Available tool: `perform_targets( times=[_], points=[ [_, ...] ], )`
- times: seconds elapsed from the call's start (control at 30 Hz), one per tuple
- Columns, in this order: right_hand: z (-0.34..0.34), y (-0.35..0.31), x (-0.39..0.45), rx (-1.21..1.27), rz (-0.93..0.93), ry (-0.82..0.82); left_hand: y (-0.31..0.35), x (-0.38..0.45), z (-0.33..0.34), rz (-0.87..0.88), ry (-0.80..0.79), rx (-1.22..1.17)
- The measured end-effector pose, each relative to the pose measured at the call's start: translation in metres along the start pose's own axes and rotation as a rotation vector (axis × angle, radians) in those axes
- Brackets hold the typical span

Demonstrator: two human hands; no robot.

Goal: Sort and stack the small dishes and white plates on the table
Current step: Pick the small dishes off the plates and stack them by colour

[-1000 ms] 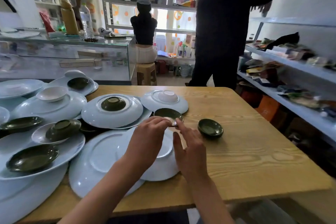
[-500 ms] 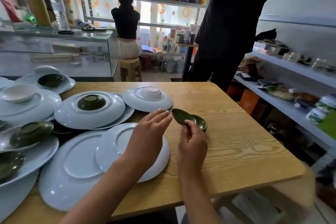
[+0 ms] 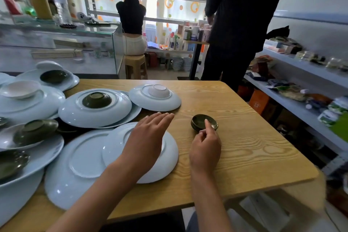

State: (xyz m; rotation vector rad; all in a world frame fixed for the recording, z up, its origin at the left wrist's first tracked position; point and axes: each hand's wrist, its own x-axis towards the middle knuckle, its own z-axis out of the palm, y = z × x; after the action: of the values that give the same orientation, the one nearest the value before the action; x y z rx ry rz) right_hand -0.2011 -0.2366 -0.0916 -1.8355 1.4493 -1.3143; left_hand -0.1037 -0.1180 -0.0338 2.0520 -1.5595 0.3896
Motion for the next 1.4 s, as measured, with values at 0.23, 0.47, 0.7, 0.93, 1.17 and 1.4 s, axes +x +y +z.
perform_targets(
  times=[0.23,0.47,0.7,0.93,1.17,1.4],
  points=[
    [-0.001,-0.015,-0.016,-0.011,-0.231,-0.111,-0.032,-0.032,-0.03,-0.111,0.016,0.035],
    [0.0,-0.056,-0.064,0.032,-0.59,-0.164,-0.064,-0.089,-0.072,-0.285,0.07,0.039],
    [0.013,-0.109,-0.137,0.225,-0.744,-0.361,-0.096,-0.134,-0.101,-0.522,0.165,0.075],
    [0.022,-0.133,-0.167,0.285,-0.777,-0.406,-0.118,-0.15,-0.124,-0.67,0.098,0.292],
    [0.025,-0.134,-0.178,0.32,-0.734,-0.443,-0.119,-0.141,-0.139,-0.833,-0.071,0.28],
    [0.026,-0.134,-0.179,0.351,-0.696,-0.426,-0.12,-0.135,-0.14,-0.868,-0.062,0.271]
  ],
)
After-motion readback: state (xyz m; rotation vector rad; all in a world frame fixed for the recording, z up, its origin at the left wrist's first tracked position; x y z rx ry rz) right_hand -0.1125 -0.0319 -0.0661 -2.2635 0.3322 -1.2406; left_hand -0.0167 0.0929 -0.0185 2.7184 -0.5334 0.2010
